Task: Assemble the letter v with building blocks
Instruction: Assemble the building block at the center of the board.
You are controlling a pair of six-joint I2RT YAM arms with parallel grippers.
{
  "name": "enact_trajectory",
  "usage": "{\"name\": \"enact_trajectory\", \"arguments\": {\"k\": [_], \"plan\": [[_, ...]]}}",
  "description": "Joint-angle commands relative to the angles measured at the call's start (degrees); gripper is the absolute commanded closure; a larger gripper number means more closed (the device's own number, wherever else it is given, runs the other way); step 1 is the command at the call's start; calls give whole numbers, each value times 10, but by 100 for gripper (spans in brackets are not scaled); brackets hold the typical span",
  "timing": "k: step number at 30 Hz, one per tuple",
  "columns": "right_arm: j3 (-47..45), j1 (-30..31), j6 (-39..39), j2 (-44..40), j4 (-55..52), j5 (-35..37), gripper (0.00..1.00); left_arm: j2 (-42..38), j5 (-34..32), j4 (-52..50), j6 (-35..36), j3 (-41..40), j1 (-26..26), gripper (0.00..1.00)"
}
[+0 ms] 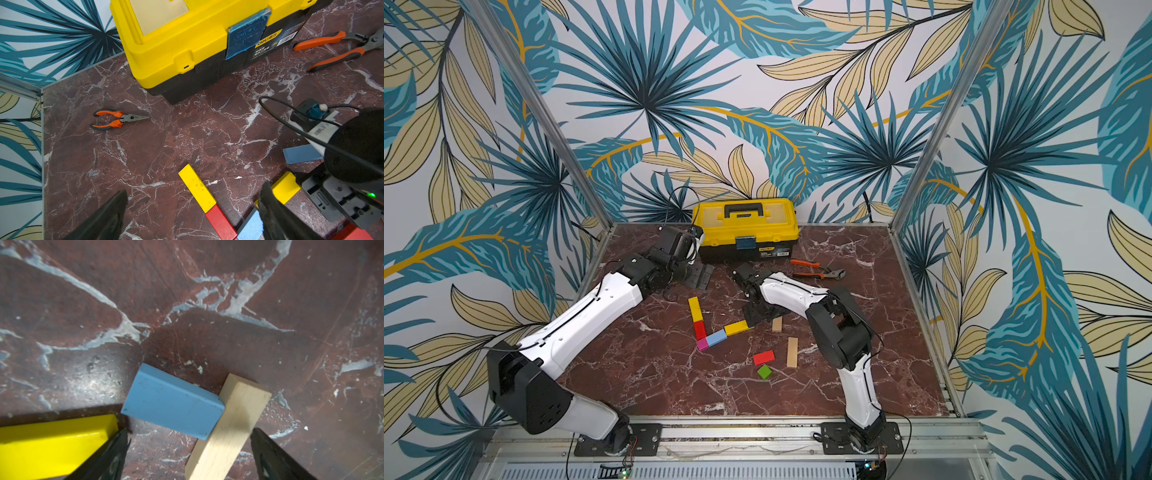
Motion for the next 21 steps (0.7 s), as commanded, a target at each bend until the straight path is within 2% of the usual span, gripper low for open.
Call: {"name": "enact_trajectory", "arguments": {"k": [1,21], "plan": [[15,3,-9,20,-14,11,7,4,4,4,2,-4,4,1],[45,0,-35,28,-20,40,6,5,6,4,2,-4,4,1]]}}
